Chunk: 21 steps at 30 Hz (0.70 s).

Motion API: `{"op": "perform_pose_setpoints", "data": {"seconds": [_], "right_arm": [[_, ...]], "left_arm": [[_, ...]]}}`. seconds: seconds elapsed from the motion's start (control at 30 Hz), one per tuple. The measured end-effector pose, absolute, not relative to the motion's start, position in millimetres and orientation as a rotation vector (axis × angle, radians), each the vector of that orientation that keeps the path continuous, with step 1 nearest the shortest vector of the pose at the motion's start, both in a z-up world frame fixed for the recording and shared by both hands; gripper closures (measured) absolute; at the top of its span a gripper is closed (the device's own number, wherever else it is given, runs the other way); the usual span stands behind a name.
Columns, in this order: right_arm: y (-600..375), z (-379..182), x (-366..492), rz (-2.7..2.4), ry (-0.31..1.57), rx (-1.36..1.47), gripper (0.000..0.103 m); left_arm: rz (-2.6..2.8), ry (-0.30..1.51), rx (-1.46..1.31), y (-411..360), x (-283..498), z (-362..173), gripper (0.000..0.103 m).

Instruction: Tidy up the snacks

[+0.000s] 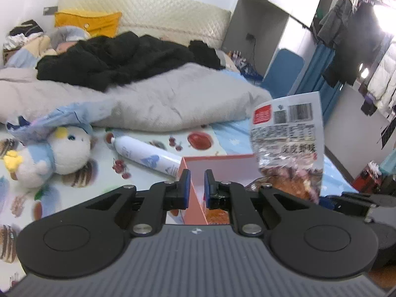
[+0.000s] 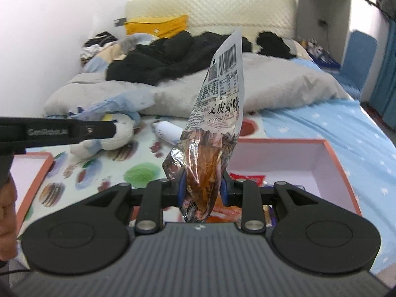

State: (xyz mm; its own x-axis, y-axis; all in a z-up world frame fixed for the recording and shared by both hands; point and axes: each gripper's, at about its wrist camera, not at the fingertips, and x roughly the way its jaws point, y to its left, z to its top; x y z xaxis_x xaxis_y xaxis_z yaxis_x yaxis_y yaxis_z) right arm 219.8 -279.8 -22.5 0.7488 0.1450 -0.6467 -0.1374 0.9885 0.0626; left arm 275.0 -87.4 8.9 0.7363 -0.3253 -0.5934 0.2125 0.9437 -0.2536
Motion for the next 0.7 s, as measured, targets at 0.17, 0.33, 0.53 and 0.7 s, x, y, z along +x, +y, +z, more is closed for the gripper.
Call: {"op": "perform_pose_setpoints", "data": {"seconds": [0.17,0.33,0.53,0.7], "right_arm": [[-309,-48,234,0.091,0.756,0.044,0.073],[-325,-74,246,0.059,0.812,0.073,0.073],[-330,-90,252,0.057,0.851,0.084,0.073],[-335,-99,255,0.051,0.87,0.093,0.073]], "left_arm": [[-0.276,0.772,-0.187,-88,291,-27,0.089],[-0.269,0.889,-0.182,-85,307,-74,0.08],[-0.286,1.02,-0.158,-87,319,-136,0.034],[-0.371,1.057,-0.044,-94,316,-169,0.028]]}}
